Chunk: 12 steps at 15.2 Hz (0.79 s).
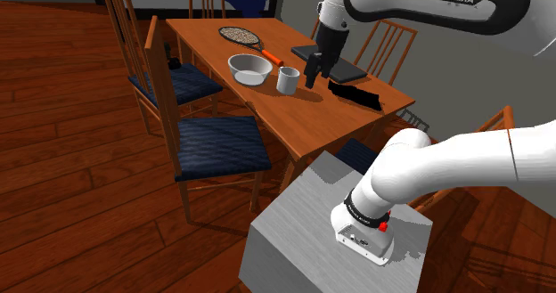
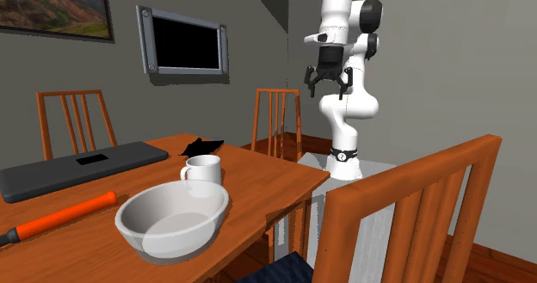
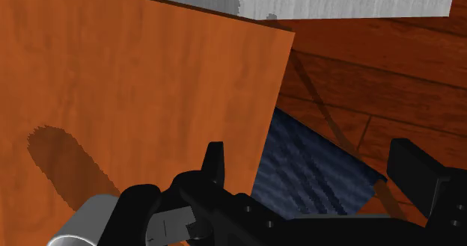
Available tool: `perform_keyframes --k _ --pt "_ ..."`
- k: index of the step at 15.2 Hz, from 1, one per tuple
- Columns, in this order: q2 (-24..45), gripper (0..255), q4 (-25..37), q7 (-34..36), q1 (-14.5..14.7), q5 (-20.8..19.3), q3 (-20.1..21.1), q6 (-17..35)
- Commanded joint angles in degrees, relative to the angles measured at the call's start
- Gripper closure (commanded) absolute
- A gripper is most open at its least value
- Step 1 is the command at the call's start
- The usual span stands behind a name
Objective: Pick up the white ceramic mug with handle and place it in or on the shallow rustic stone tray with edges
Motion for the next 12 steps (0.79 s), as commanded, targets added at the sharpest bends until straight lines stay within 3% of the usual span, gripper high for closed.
perform_keyframes --k 1,12 --pt "0.0 0 0.0 0.0 0.0 0.0 0.0 0.0" --pt "21.2 0 7.9 -10.9 -1.5 -2.3 -10.4 13.5"
